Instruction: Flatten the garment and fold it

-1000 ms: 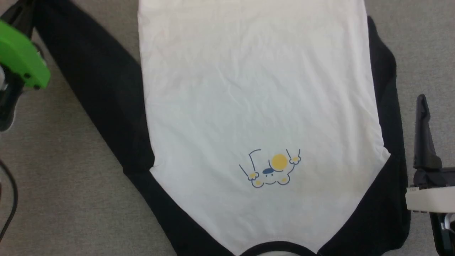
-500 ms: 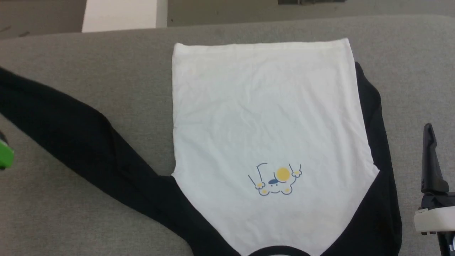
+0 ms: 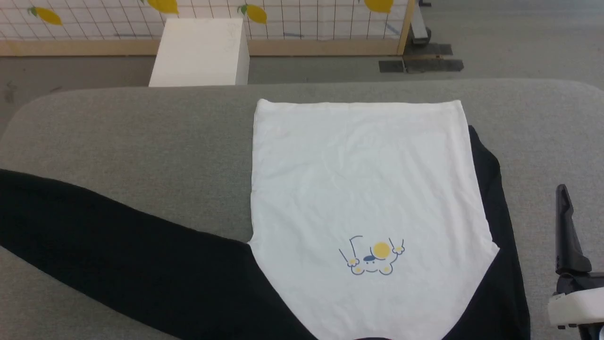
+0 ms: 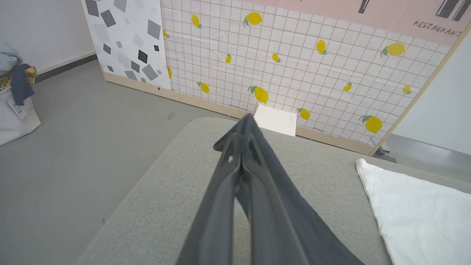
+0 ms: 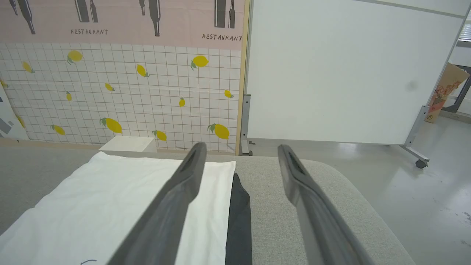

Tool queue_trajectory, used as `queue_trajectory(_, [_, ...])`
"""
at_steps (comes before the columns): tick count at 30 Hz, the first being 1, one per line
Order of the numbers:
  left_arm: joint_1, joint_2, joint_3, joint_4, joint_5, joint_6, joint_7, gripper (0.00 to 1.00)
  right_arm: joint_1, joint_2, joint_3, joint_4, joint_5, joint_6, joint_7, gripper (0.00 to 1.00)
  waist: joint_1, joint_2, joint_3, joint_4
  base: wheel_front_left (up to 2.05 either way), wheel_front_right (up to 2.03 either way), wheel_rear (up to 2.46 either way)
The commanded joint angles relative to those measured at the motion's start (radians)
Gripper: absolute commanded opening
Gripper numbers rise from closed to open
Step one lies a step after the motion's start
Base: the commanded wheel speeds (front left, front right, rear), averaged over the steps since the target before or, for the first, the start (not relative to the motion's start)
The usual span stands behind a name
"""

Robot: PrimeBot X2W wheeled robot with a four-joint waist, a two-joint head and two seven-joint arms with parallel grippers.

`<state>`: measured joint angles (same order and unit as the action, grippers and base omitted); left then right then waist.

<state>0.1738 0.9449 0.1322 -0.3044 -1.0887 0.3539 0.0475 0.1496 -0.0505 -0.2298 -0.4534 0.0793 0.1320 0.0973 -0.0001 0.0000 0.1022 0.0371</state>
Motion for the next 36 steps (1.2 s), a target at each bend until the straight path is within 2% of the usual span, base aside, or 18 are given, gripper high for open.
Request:
queue_trajectory(1, [0.026,0.008,0.015,-0.020,-0.003,0.005,-0.008,0.00,0.014,0.000,0.001,-0.003,0.006,-0.001,0.003,1.00,0.0001,0.0000,-0.022,0.010,0.00,0.00,0.00])
queue_trajectory(5, [0.051,-0.006,0.008,-0.111,-0.010,0.005,-0.005,0.00,0.024,0.000,-0.005,-0.011,0.009,-0.001,0.006,1.00,0.0001,0.0000,-0.027,0.014,0.00,0.00,0.00])
queue_trajectory(9, [0.019,-0.013,-0.058,-0.216,0.012,0.018,0.005,0.00,0.017,0.000,-0.028,-0.030,0.001,-0.001,0.012,1.00,0.0001,0.0000,-0.024,0.015,0.00,0.00,0.00])
queue_trajectory(15, [-0.147,-0.040,-0.272,-0.385,0.087,0.039,0.069,0.00,-0.019,0.000,-0.075,-0.059,-0.014,-0.001,0.020,1.00,0.0001,0.0000,0.002,0.011,0.00,0.00,0.00])
queue_trajectory(18, [-0.268,-0.086,-0.405,-0.426,0.144,0.039,0.116,0.00,-0.042,0.000,-0.088,-0.066,-0.017,-0.001,0.021,1.00,0.0001,0.0000,0.020,0.001,0.00,0.00,0.00])
queue_trajectory(22, [-0.435,-0.212,-0.600,-0.424,0.210,0.027,0.188,0.00,-0.057,0.000,-0.102,-0.062,-0.013,-0.001,0.018,1.00,0.0001,0.0000,0.040,-0.011,0.00,0.00,0.00])
queue_trajectory(29, [-0.615,-0.520,-0.955,-0.296,0.298,-0.029,0.282,0.00,-0.076,0.000,-0.115,-0.055,-0.003,-0.001,0.007,1.00,0.0001,0.0000,0.078,-0.042,0.00,0.00,0.00])
queue_trajectory(36, [-0.653,-0.708,-1.154,-0.067,0.366,-0.101,0.253,0.00,-0.089,0.000,-0.138,-0.048,0.012,-0.001,-0.003,1.00,0.0001,0.0000,0.124,-0.073,0.00,0.00,0.00])
